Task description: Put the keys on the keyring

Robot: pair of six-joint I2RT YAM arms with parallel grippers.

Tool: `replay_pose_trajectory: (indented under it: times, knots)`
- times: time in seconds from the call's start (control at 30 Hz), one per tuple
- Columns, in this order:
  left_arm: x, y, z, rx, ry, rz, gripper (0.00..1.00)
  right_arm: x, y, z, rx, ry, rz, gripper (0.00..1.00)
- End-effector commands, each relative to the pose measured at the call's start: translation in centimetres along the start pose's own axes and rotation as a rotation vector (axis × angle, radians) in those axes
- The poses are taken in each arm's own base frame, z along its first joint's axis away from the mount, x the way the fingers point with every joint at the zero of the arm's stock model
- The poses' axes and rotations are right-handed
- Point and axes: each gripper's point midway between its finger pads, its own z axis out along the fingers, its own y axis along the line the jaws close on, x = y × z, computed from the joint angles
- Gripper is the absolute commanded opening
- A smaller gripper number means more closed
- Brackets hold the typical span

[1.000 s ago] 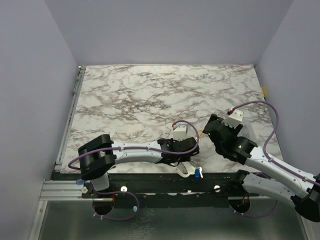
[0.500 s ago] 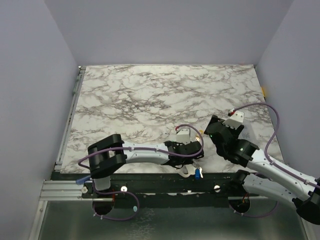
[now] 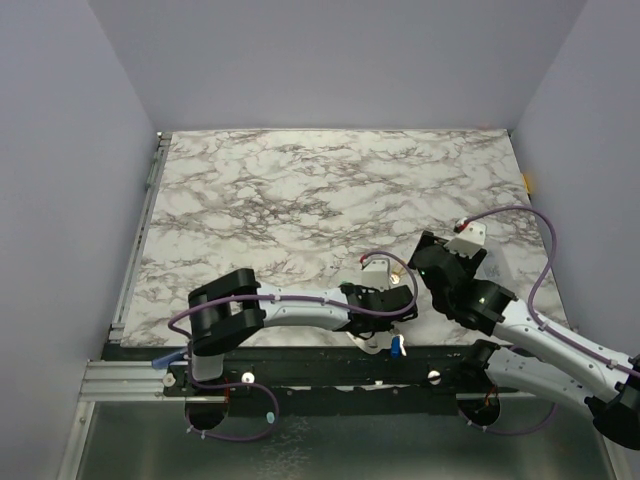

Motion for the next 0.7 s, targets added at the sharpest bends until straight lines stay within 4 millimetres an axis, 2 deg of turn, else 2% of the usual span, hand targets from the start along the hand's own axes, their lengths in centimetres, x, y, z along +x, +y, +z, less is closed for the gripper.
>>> replay_pose_trajectory:
  times: [0.0,0.27,0.5,0.53,0.67]
  knots:
    - [-0.1,1.0,0.5,-0.069,-0.024,0.033,0.3,0.0,0.0,0.1,0.001,-0.018,0.0,0.91]
    - [-0.8,2.0,1.0,-0.147,-0.065,0.099,0.3,0.3,0.5,0.1,-0.028,-0.006,-0.01,0.9]
    - [-2.5,2.4,0.3,-0.2,-0.124,0.137,0.26,0.4,0.6,0.2,-0.035,-0.001,-0.016,0.9]
    - [-2.6,2.5,0.2,-0.207,-0.131,0.141,0.27,0.4,0.6,0.2,-0.035,-0.001,-0.016,0.9]
    - [-2.9,3.1,0.0,-0.228,-0.152,0.161,0.44,0.5,0.6,0.2,-0.032,-0.003,-0.016,0.9]
